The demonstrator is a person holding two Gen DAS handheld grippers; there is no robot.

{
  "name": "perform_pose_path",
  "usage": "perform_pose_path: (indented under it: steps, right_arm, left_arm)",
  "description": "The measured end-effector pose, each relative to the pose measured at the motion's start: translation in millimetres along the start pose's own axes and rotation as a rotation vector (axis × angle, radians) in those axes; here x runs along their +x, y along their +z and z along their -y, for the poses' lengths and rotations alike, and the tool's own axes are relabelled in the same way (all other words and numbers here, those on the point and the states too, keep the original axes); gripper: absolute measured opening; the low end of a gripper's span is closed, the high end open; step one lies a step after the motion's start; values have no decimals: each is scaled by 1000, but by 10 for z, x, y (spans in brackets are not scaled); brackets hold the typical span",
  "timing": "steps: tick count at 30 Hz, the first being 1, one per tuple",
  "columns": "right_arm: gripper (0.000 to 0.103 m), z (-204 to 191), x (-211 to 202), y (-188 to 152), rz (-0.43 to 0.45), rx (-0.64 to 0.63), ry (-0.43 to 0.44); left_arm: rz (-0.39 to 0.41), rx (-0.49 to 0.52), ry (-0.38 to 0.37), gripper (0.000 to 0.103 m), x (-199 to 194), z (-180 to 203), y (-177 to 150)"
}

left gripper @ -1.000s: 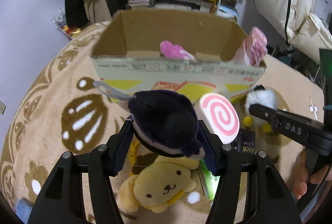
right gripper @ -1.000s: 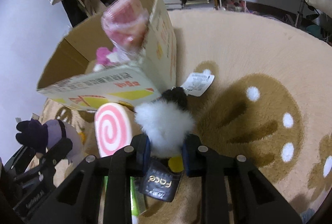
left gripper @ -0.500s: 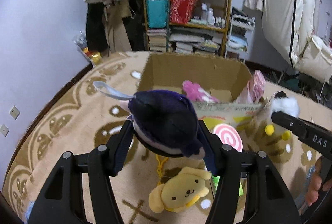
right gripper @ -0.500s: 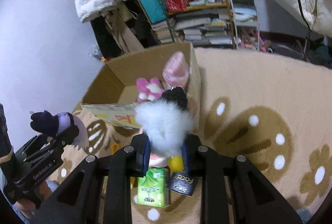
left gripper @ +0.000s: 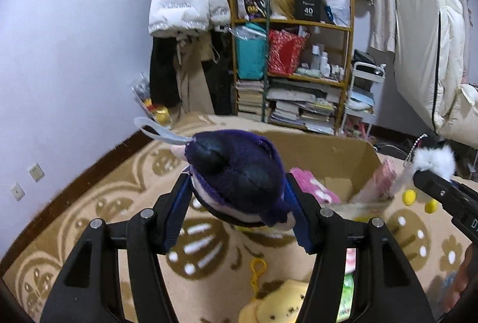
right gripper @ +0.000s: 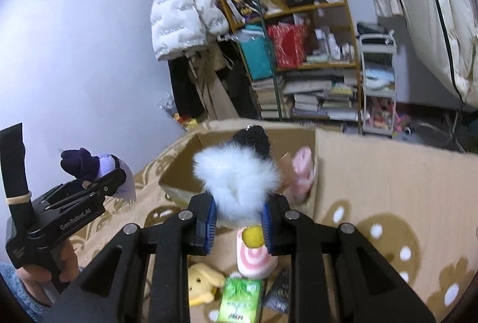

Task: Organize soft objects
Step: 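Lift the purple plush and white pompom with both tools over the box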

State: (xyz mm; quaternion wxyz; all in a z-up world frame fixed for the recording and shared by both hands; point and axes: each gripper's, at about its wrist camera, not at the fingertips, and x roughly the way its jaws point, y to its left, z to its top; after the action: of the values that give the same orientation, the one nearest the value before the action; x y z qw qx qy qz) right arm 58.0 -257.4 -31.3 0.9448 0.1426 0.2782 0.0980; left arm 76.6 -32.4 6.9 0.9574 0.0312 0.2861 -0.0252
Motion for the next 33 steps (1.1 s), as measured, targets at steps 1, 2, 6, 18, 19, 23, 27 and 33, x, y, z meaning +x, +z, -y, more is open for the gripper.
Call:
perform_pose_path:
  steps: [1,2,6,18,19,23,27,33]
  right_arm:
    - [26,-18,15,20,9,-5,2]
    - [26,-36,30,45,18,-11,4]
    - [26,-82,96,146,43,-29,3]
    - [26,-24,342,394,94,-94,-5]
    - [26,-20,361,401,92,-97,-2]
    - [26,-24,512,441,68,-131,0]
    - [26,27,601,456,54,-136,13]
    - [27,145,700,446,42,-115,22]
  left_arm:
    - [12,-8,1,60,9,-13,40]
    - [18,-12,-1,60,14,-18,63]
    - [61,-4,-4,60,38,9,190]
    - [71,66,-58,60,278,177,408]
    - [68,69,-59,60,300,181,415]
    - [65,88,-66,60,396,211,434]
    - [45,102,-80,60,505,250,439]
    - [-18,110,-86,60,750,297,395]
